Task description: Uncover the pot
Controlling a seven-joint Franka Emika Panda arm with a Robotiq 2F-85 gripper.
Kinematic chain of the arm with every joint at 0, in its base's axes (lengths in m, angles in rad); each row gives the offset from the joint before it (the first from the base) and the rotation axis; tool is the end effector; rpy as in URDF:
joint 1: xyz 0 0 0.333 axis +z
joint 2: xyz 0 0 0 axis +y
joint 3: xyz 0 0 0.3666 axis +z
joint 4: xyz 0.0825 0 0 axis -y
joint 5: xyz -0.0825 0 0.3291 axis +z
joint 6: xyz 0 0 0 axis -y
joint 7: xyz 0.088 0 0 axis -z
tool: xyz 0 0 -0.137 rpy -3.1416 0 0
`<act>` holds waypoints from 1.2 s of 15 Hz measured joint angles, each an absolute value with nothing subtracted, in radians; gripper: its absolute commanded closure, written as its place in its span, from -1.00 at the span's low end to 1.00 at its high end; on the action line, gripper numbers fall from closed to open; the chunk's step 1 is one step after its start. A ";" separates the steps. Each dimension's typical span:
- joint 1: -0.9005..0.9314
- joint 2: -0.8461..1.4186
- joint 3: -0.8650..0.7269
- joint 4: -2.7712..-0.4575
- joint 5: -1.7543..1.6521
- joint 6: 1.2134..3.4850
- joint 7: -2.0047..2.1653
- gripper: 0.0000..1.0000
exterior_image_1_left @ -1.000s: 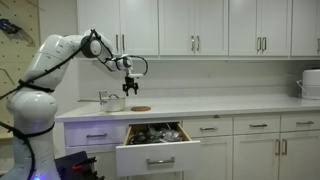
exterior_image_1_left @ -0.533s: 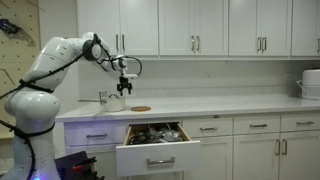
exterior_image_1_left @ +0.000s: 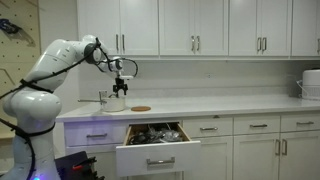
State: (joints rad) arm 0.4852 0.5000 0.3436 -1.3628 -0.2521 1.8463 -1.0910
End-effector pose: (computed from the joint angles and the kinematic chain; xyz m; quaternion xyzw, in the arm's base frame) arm 0.5079 0.4404 0.4747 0.5619 0.8262 0.0008 0.0409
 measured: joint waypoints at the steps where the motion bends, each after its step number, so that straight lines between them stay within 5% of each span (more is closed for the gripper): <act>1: 0.491 0.505 0.344 -1.354 -0.252 1.845 -1.088 -1.00; 18: 0.582 0.584 0.343 -1.239 -0.257 1.758 -0.933 -1.00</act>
